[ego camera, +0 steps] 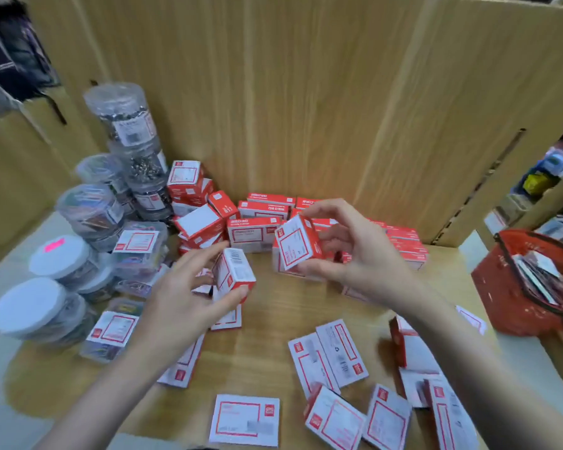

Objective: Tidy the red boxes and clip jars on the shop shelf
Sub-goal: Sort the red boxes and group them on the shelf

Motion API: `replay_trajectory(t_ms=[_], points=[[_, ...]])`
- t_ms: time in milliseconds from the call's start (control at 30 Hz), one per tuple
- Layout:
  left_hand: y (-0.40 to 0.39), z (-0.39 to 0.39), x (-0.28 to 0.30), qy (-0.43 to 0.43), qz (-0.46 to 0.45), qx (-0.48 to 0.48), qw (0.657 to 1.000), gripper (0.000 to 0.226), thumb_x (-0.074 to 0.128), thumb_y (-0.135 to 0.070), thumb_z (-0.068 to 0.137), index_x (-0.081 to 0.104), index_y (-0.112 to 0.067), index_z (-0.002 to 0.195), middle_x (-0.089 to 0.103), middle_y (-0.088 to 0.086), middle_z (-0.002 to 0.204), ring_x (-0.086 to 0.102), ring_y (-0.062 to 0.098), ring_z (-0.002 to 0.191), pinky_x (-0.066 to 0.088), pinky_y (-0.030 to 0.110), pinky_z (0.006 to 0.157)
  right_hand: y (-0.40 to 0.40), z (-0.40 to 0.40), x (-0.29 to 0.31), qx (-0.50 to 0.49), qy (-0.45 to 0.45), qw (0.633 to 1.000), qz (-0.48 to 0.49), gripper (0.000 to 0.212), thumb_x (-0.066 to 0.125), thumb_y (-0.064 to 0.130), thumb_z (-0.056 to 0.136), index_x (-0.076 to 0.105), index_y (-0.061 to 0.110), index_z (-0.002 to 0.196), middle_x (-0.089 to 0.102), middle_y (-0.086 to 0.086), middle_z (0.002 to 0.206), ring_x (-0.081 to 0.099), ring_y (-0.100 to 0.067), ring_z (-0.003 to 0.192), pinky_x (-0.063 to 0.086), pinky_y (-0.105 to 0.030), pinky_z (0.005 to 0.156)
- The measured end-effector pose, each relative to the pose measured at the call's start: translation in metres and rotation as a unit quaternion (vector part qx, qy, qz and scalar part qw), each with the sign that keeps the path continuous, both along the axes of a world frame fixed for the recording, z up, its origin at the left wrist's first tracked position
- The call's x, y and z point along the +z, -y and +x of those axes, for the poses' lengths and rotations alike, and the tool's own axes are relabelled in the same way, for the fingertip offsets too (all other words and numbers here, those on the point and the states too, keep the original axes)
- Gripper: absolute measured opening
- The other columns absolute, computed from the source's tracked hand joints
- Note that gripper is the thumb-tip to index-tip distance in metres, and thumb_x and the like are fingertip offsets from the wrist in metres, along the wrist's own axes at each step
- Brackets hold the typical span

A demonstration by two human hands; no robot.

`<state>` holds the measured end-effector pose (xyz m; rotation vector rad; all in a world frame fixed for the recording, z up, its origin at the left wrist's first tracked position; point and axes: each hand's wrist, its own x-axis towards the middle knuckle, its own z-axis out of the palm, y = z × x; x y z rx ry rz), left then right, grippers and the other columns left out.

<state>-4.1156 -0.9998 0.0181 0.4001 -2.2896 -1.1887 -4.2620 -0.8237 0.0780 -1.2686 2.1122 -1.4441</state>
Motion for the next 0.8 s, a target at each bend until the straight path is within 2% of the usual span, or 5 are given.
replay_trajectory(t_ms=[100, 200, 400, 600, 800], points=[[0.015, 0.018, 0.002, 0.010, -0.053, 0.049, 0.997, 0.062, 0.064, -0.056, 0.062, 0.047, -0.048, 0.122, 0.058, -0.013, 0.117, 0.060, 0.005, 0.100, 0.049, 0.034, 0.090, 0.037, -0.002, 0.004, 0.021, 0.034, 0.999, -0.031, 0.055, 0.077, -0.001, 0.066, 0.043, 0.026, 0.101, 0.051, 0.012, 0.105, 0.057, -0.021, 0.080, 0.051, -0.030, 0.076], [0.027, 0.025, 0.012, 0.010, -0.075, 0.085, 0.994, 0.069, 0.068, -0.051, 0.064, 0.047, -0.032, 0.127, 0.058, -0.007, 0.119, 0.057, -0.001, 0.103, 0.044, 0.022, 0.093, 0.078, -0.007, 0.002, 0.021, 0.071, 0.996, -0.051, 0.053, 0.073, -0.006, 0.068, 0.039, 0.025, 0.095, 0.045, 0.006, 0.101, 0.055, -0.017, 0.076, 0.048, -0.028, 0.069], [0.036, 0.020, 0.035, 0.005, -0.155, 0.080, 0.985, 0.061, 0.069, -0.041, 0.072, 0.049, -0.025, 0.128, 0.049, -0.025, 0.112, 0.054, 0.011, 0.108, 0.049, 0.036, 0.091, 0.131, -0.023, -0.013, -0.062, -0.141, 0.988, 0.020, 0.041, 0.077, 0.028, 0.069, 0.045, 0.016, 0.092, 0.058, -0.003, 0.090, 0.054, -0.026, 0.087, 0.039, -0.030, 0.073], [0.050, 0.000, 0.035, 0.031, -0.234, 0.080, 0.969, 0.063, 0.072, -0.033, 0.076, 0.049, -0.012, 0.131, 0.047, -0.012, 0.116, 0.042, 0.011, 0.113, 0.025, 0.013, 0.095, 0.122, -0.028, -0.021, -0.084, -0.227, 0.968, 0.066, 0.028, 0.070, 0.026, 0.079, 0.063, 0.013, 0.103, 0.046, -0.007, 0.116, 0.041, -0.023, 0.110, 0.026, -0.018, 0.091], [0.060, -0.029, 0.018, 0.047, -0.300, 0.098, 0.948, 0.055, 0.073, -0.020, 0.076, 0.054, -0.002, 0.125, 0.052, 0.013, 0.126, 0.040, 0.026, 0.113, 0.039, 0.039, 0.095, 0.085, -0.027, -0.014, -0.119, -0.208, 0.969, 0.067, 0.019, 0.063, 0.014, 0.083, 0.064, 0.013, 0.102, 0.047, -0.005, 0.111, 0.048, -0.025, 0.110, 0.032, -0.022, 0.093]])
